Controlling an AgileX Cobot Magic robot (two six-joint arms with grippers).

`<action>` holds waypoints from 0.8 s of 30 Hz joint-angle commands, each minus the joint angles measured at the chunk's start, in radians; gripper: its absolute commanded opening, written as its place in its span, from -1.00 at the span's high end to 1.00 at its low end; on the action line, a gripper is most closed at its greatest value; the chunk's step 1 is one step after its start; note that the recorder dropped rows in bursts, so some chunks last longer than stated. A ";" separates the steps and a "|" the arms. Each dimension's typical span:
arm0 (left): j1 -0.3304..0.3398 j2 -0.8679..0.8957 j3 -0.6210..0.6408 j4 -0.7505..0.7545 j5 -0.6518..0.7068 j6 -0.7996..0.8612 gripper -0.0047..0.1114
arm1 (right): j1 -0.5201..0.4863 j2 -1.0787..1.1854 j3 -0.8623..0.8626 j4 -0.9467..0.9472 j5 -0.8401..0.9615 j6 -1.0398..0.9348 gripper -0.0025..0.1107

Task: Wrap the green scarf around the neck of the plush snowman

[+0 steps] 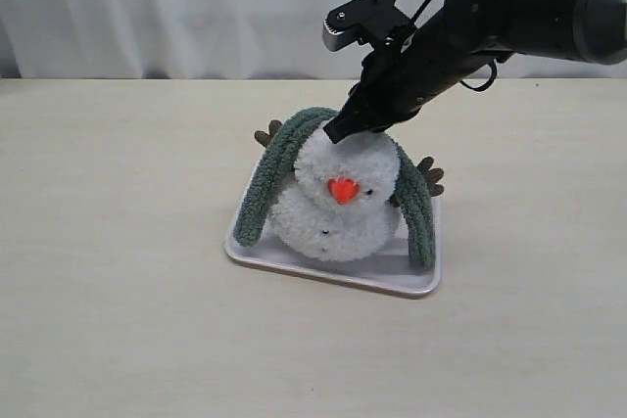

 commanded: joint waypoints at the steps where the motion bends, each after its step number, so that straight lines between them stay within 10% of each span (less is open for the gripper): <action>1: 0.001 -0.002 0.003 -0.002 -0.010 -0.003 0.92 | -0.001 -0.045 0.002 -0.007 0.016 0.016 0.50; 24: 0.001 -0.002 0.003 -0.002 -0.012 -0.003 0.92 | -0.072 -0.268 0.114 -0.153 0.283 0.205 0.28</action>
